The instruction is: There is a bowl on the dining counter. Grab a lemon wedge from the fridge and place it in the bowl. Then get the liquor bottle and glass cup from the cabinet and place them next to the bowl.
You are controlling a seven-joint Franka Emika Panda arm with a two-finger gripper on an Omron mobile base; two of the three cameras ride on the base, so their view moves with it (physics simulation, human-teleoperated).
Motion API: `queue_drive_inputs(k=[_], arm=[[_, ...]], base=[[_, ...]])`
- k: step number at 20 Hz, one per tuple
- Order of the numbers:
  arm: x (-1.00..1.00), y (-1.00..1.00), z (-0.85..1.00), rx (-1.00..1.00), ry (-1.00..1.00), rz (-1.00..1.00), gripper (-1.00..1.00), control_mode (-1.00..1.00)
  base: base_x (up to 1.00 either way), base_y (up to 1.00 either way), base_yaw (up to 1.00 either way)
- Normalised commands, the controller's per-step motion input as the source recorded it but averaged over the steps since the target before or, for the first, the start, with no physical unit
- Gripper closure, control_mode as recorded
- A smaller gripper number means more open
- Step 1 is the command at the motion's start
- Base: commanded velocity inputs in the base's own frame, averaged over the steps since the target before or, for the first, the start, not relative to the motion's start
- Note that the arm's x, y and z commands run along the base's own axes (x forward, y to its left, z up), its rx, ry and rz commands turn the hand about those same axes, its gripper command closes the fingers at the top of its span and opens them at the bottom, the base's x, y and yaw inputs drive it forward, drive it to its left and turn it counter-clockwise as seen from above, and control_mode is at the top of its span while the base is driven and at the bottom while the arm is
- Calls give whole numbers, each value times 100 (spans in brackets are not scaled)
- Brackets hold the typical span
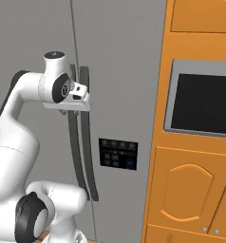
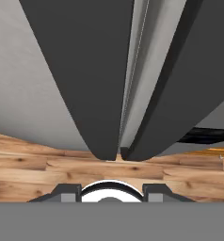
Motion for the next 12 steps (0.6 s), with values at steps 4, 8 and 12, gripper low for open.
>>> queue_drive_inputs(k=[4, 8, 12], arm=[[0, 0, 0, 0, 0, 0, -100, 100], [0, 0, 0, 0, 0, 0, -100, 100], [0, 0, 0, 0, 0, 0, -100, 100]], base=[[0, 0, 0], [-11, -9, 0], [-41, -49, 0]])
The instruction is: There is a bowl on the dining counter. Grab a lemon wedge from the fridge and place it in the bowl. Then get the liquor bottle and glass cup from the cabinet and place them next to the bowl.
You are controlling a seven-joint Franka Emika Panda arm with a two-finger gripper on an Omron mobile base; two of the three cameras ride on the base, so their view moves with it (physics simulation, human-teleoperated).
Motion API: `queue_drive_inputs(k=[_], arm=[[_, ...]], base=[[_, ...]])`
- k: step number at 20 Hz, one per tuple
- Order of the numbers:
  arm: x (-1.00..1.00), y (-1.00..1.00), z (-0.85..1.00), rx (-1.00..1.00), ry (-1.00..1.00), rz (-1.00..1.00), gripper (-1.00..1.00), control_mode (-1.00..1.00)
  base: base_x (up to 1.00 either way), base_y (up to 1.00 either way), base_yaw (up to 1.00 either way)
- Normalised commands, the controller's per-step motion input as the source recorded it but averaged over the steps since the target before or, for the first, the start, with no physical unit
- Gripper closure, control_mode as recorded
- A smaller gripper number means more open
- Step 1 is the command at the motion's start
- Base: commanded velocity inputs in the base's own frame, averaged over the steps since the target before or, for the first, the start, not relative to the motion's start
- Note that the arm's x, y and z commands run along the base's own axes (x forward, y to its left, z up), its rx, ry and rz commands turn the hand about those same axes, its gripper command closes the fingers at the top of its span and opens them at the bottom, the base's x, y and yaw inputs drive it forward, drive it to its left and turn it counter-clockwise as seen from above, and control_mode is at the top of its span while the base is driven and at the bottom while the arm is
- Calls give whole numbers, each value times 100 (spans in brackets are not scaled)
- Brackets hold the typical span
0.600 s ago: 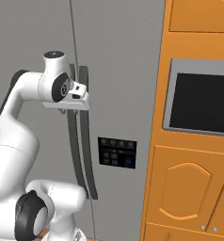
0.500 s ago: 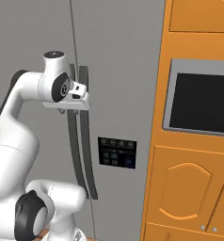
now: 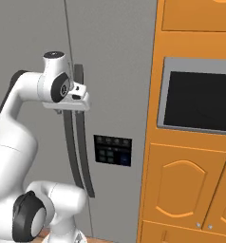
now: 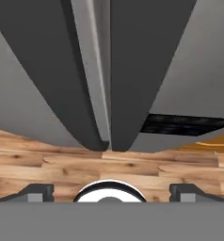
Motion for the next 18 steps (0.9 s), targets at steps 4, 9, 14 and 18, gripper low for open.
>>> queue_drive_inputs(k=[4, 9, 14, 18], arm=[[0, 0, 0, 0, 0, 0, -100, 100], [0, 0, 0, 0, 0, 0, -100, 100], [0, -1, 0, 1, 0, 0, -100, -100], [-11, 9, 6, 1, -2, 0, -100, -100]], base=[[-43, -63, 0], [-23, -41, 0], [0, -17, 0], [0, 0, 0]])
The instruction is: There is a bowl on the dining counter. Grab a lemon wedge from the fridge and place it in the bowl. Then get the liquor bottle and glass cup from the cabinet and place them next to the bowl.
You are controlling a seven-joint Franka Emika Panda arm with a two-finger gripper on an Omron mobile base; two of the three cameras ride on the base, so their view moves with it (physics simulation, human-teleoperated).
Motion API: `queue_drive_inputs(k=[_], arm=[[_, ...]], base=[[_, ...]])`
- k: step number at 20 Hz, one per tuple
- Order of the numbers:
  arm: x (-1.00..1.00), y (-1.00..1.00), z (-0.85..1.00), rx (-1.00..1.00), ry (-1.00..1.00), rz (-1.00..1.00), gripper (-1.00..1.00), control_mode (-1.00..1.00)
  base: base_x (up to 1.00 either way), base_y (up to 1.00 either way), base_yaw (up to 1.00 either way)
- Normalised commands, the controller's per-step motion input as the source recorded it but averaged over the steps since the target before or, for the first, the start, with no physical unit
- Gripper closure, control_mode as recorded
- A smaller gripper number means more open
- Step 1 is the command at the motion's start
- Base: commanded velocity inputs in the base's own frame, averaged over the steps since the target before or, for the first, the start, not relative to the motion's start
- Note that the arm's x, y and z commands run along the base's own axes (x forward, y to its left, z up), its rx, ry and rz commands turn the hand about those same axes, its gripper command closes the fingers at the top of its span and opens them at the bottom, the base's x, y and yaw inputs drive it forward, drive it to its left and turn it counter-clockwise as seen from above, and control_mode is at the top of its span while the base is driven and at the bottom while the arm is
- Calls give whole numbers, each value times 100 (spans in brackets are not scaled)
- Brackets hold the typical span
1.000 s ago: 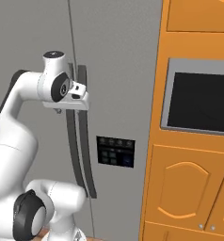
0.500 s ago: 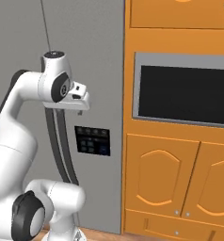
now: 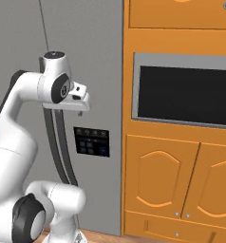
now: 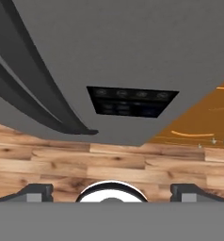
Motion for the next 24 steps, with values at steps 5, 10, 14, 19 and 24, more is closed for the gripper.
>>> queue_drive_inputs(k=[5, 10, 14, 19, 24], arm=[[-44, 77, 21, -1, -14, 0, -100, -100], [-21, 100, 5, -7, -15, 0, -100, -100], [-1, 87, 0, -8, -19, -4, -100, -100], [7, 57, -2, -8, -12, -14, -100, -100], [18, 6, 0, -11, -1, -21, -100, -100]], base=[[0, 0, 0], [0, 0, 0], [0, 0, 0], [0, 0, 0], [0, 0, 0]])
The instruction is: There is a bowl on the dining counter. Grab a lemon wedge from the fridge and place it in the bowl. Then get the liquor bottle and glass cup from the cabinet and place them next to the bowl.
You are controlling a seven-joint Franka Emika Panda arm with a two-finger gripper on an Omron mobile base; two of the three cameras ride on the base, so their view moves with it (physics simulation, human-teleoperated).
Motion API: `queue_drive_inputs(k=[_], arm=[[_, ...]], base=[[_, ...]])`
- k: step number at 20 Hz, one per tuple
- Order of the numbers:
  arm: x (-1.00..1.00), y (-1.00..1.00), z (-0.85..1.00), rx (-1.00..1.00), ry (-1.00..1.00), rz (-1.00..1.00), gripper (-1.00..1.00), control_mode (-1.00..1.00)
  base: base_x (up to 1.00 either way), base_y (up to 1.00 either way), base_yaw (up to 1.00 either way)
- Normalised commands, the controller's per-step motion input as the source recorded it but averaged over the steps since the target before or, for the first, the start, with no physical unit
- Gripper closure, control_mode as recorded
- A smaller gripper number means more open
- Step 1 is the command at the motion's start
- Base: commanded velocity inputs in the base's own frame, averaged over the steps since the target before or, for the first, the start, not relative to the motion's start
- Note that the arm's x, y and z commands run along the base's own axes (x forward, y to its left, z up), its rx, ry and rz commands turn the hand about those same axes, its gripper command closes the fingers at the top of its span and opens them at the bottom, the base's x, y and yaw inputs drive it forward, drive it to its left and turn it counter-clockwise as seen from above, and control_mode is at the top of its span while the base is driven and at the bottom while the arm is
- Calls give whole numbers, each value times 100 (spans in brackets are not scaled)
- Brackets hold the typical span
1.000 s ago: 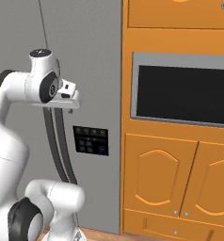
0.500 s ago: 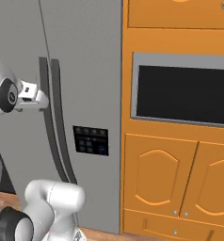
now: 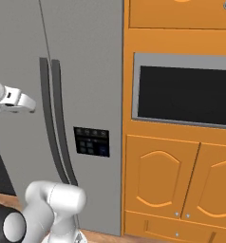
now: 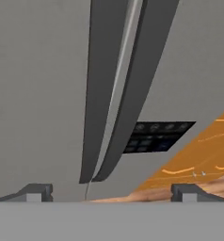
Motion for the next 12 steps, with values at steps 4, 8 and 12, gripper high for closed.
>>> queue_drive_inputs(k=[4, 8, 12], arm=[[34, -5, -3, -10, 0, -20, -100, -100], [42, 0, -11, -6, 0, -13, -100, -100], [33, -1, -6, -4, 0, -9, -100, -100]], base=[[0, 0, 0], [0, 0, 0], [0, 0, 0]])
